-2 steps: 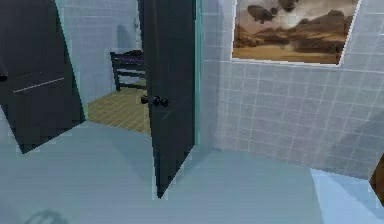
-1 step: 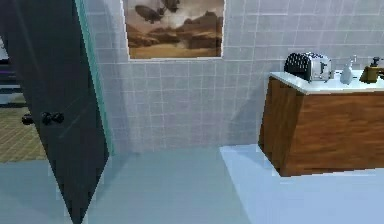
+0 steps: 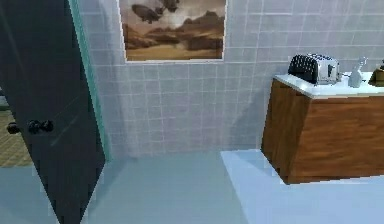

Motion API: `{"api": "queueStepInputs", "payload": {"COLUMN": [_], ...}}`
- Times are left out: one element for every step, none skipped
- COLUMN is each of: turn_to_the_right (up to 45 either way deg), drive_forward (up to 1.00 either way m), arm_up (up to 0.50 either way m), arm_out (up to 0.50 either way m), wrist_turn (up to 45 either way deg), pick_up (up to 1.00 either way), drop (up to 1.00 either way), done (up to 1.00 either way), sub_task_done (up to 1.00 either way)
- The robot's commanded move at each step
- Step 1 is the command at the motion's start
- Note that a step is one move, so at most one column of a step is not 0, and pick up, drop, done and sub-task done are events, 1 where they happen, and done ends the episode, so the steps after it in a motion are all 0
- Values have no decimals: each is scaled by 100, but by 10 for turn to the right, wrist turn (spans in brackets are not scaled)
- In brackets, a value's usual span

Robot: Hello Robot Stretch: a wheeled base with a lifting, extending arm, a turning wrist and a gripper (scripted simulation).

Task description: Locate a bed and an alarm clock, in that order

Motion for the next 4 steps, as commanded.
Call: {"api": "queueStepInputs", "payload": {"turn_to_the_right": [-270,0,-450,-240], "drive_forward": [0,60,0,0], "arm_up": [0,0,0,0], "arm_out": [0,0,0,0], "wrist_turn": [0,0,0,0], "pick_up": [0,0,0,0], "drop": [0,0,0,0], "done": [0,0,0,0], "sub_task_done": [0,0,0,0]}}
